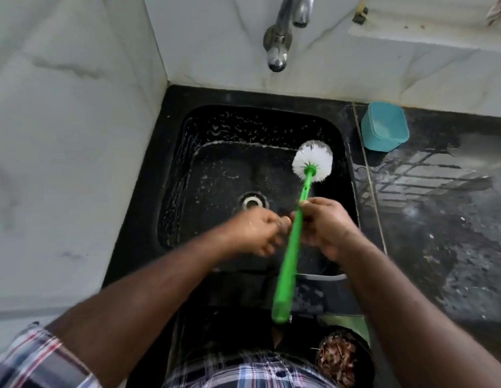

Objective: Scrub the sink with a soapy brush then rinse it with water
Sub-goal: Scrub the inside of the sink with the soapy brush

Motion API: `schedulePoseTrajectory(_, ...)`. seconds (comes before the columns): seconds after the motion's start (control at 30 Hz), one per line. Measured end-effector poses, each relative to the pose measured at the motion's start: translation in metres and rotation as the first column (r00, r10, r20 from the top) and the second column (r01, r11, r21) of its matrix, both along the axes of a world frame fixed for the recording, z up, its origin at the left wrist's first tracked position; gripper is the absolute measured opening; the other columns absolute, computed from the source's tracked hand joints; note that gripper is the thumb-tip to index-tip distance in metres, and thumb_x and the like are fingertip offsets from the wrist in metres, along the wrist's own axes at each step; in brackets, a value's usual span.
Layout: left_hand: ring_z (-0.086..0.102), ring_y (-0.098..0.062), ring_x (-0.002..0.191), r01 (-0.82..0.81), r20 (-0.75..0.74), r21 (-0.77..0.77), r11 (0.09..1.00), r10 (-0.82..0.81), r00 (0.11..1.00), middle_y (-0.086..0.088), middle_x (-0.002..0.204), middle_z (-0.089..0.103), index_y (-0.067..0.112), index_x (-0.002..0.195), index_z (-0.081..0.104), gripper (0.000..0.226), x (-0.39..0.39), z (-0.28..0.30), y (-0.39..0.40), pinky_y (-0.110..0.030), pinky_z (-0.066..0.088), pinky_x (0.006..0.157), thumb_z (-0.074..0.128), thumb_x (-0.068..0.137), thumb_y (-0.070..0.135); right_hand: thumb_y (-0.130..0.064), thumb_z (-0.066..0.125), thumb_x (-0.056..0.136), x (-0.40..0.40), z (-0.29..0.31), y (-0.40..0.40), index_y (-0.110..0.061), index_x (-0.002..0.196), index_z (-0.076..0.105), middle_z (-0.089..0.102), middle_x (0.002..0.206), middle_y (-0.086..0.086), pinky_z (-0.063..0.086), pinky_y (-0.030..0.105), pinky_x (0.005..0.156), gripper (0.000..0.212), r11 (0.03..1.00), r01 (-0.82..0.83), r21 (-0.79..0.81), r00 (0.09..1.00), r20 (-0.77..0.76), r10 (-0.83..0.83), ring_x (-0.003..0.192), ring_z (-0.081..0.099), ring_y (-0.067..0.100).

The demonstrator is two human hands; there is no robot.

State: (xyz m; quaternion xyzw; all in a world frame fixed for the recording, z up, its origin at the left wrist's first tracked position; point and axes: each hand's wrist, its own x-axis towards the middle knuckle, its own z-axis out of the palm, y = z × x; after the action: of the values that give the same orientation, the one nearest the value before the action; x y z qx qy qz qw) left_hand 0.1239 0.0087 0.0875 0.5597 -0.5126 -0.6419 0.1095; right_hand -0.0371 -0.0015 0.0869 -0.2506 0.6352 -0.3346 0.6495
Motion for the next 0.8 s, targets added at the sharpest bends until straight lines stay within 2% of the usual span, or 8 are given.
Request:
schedulePoseTrajectory(0.07, 0.066, -0.021, 0.089, 0.073, 0.336, -0.281, 0.957, 0.027, 0.942, -0.004, 0.102, 0.07, 0.014, 0.113, 0.07, 0.025, 0.05, 0.002, -0.024, -0.032, 0.051, 0.077, 0.057, 0.097, 0.03, -0.016, 0.043, 0.102, -0.018, -0.006, -0.006, -0.015, 0.094, 0.056, 0.052, 0.074, 0.009, 0.056, 0.035, 0.049, 0.016, 0.991, -0.13, 0.026, 0.962, -0.24, 0.133, 0.054, 0.056, 0.022)
schedulePoseTrajectory(0.13, 0.063, -0.023, 0.111, 0.13, 0.59, -0.471, 0.872, 0.202, 0.782, -0.004, 0.122, 0.067, 0.022, 0.125, 0.064, 0.035, 0.111, 0.001, -0.049, -0.034, 0.049, 0.095, 0.065, 0.091, 0.028, -0.02, 0.045, 0.099, -0.039, -0.006, -0.011, -0.02, 0.103, 0.06, 0.051, 0.072, 0.007, 0.046, 0.027, 0.045, 0.016, 0.908, -0.408, 0.089, 0.73, -0.566, 0.384, 0.049, 0.052, 0.02)
schedulePoseTrajectory(0.23, 0.052, -0.035, 0.128, 0.228, 0.762, -0.44, 0.869, 0.227, 0.607, -0.017, 0.138, 0.053, 0.014, 0.132, 0.055, 0.05, 0.177, -0.026, -0.069, -0.045, 0.045, 0.105, 0.062, 0.083, 0.013, -0.025, 0.05, 0.096, -0.062, 0.01, -0.022, -0.026, 0.116, 0.067, 0.067, 0.086, 0.001, 0.044, 0.026, 0.061, 0.026, 0.484, -0.788, 0.38, -0.027, -0.808, 0.589, 0.068, 0.059, 0.017)
schedulePoseTrajectory(0.3, 0.037, -0.038, 0.139, 0.311, 0.829, -0.32, 0.895, 0.106, 0.549, -0.025, 0.152, 0.035, 0.005, 0.143, 0.042, 0.061, 0.192, -0.045, -0.069, -0.046, 0.036, 0.113, 0.059, 0.085, 0.009, -0.027, 0.048, 0.096, -0.067, 0.028, -0.028, -0.031, 0.114, 0.066, 0.069, 0.095, -0.006, 0.048, 0.023, 0.073, 0.026, 0.153, -0.715, 0.682, -0.516, -0.663, 0.542, 0.086, 0.065, 0.017)
schedulePoseTrajectory(0.37, 0.025, -0.038, 0.145, 0.334, 0.85, -0.249, 0.909, 0.039, 0.526, -0.026, 0.159, 0.017, -0.001, 0.153, 0.022, 0.072, 0.196, -0.053, -0.067, -0.044, 0.026, 0.119, 0.055, 0.09, 0.007, -0.023, 0.047, 0.09, -0.064, 0.036, -0.031, -0.028, 0.106, 0.066, 0.062, 0.081, -0.011, 0.054, 0.025, 0.076, 0.025, -0.043, -0.525, 0.85, -0.774, -0.456, 0.44, 0.088, 0.068, 0.015)
schedulePoseTrajectory(0.5, 0.024, -0.037, 0.146, 0.335, 0.848, -0.219, 0.916, 0.009, 0.529, -0.022, 0.162, 0.009, 0.0, 0.155, 0.015, 0.073, 0.197, -0.053, -0.074, -0.041, 0.025, 0.119, 0.053, 0.094, 0.009, -0.022, 0.047, 0.09, -0.024, 0.015, -0.015, -0.018, 0.112, 0.066, 0.07, 0.11, 0.001, 0.051, 0.027, 0.075, 0.029, -0.308, -0.445, 0.841, -0.874, -0.332, 0.356, 0.107, 0.067, 0.02)
schedulePoseTrajectory(0.63, 0.022, -0.035, 0.148, 0.336, 0.863, -0.202, 0.92, 0.005, 0.504, -0.018, 0.164, 0.007, 0.005, 0.157, 0.013, 0.072, 0.2, -0.055, -0.078, -0.039, 0.023, 0.12, 0.051, 0.096, 0.01, -0.033, 0.039, 0.086, 0.074, -0.019, -0.021, -0.005, 0.103, 0.068, 0.07, 0.103, 0.014, 0.052, 0.034, 0.077, 0.044, -0.475, -0.558, 0.68, -0.829, -0.481, 0.286, 0.096, 0.067, 0.032)
schedulePoseTrajectory(0.8, 0.025, -0.036, 0.146, 0.336, 0.873, -0.187, 0.923, -0.001, 0.488, -0.015, 0.164, 0.008, 0.009, 0.157, 0.015, 0.074, 0.202, -0.053, -0.08, -0.04, 0.024, 0.118, 0.055, 0.095, 0.015, -0.021, 0.048, 0.081, 0.119, -0.038, -0.037, -0.016, 0.085, 0.057, 0.065, 0.079, 0.004, 0.053, 0.034, 0.066, 0.011, -0.308, -0.876, 0.372, -0.481, -0.728, 0.489, 0.066, 0.06, 0.024)
